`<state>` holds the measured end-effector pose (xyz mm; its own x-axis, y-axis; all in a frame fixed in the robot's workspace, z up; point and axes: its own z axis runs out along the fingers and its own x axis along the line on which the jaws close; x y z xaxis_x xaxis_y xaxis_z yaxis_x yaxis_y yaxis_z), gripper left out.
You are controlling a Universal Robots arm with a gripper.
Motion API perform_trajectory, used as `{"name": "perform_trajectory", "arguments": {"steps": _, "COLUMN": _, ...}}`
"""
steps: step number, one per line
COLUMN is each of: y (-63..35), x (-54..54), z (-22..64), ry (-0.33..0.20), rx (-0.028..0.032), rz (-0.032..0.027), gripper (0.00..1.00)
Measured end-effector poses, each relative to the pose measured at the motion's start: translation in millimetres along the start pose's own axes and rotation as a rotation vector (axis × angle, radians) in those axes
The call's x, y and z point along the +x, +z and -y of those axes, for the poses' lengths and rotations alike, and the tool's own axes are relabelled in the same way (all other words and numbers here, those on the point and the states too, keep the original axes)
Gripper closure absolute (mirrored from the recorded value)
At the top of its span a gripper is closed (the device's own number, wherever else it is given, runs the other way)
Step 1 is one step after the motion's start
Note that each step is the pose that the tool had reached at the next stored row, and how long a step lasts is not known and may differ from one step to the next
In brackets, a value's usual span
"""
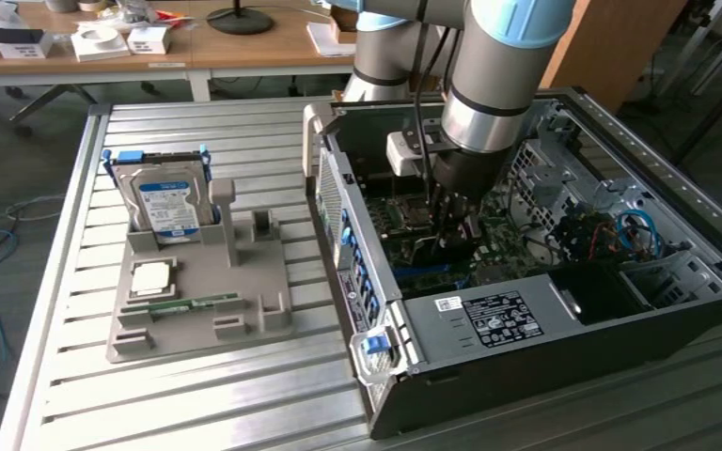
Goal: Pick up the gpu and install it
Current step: 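Insert the gpu into the slot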
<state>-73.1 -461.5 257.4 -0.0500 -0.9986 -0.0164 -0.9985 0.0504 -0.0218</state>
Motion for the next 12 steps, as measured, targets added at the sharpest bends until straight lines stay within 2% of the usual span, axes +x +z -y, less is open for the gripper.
{"name": "perform_trajectory", "arguments": {"steps": 12, "y": 1.2, "x": 0.1, "z": 0.0, "ry": 0.000, "rx": 0.0000, "rz": 0.0001, "gripper": 0.74}}
